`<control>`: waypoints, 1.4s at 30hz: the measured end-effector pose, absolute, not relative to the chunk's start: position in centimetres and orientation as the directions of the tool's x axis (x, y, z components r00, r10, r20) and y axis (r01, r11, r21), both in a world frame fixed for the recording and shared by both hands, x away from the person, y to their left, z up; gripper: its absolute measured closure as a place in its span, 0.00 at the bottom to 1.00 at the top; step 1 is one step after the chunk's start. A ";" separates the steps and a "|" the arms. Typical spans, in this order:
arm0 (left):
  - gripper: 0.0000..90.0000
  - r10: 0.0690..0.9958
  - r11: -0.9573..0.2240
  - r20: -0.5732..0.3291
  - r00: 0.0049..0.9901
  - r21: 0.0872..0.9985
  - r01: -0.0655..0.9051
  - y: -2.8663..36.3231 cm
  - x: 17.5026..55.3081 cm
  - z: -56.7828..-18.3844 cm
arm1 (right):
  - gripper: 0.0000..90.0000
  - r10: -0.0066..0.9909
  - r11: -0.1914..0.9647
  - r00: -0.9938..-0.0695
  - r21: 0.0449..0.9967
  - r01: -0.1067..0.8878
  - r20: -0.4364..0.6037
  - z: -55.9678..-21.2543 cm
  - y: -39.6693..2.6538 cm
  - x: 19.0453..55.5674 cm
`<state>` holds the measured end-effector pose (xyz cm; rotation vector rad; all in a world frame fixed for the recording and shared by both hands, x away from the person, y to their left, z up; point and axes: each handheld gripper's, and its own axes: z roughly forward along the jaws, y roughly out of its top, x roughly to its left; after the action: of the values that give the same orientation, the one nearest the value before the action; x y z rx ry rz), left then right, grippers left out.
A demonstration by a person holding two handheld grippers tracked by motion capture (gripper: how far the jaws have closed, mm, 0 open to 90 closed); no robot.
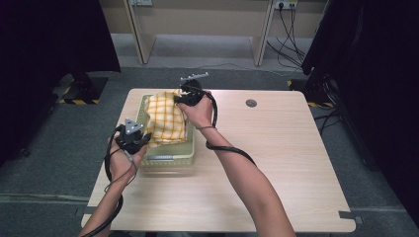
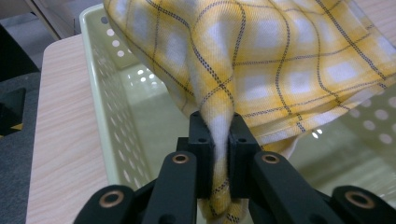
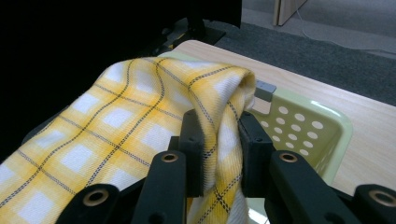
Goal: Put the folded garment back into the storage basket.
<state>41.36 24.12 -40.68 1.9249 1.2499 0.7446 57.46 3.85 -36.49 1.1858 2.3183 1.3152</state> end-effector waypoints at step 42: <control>0.93 0.911 -0.337 0.081 0.404 0.709 0.619 23.7 43.0 -41.6 | 0.83 0.761 0.316 -0.623 0.736 0.599 0.180 -39.2 4.7 58.7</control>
<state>42.97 23.72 -41.56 2.0717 1.2981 0.6392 58.66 4.69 -39.16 1.2487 2.3783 1.1957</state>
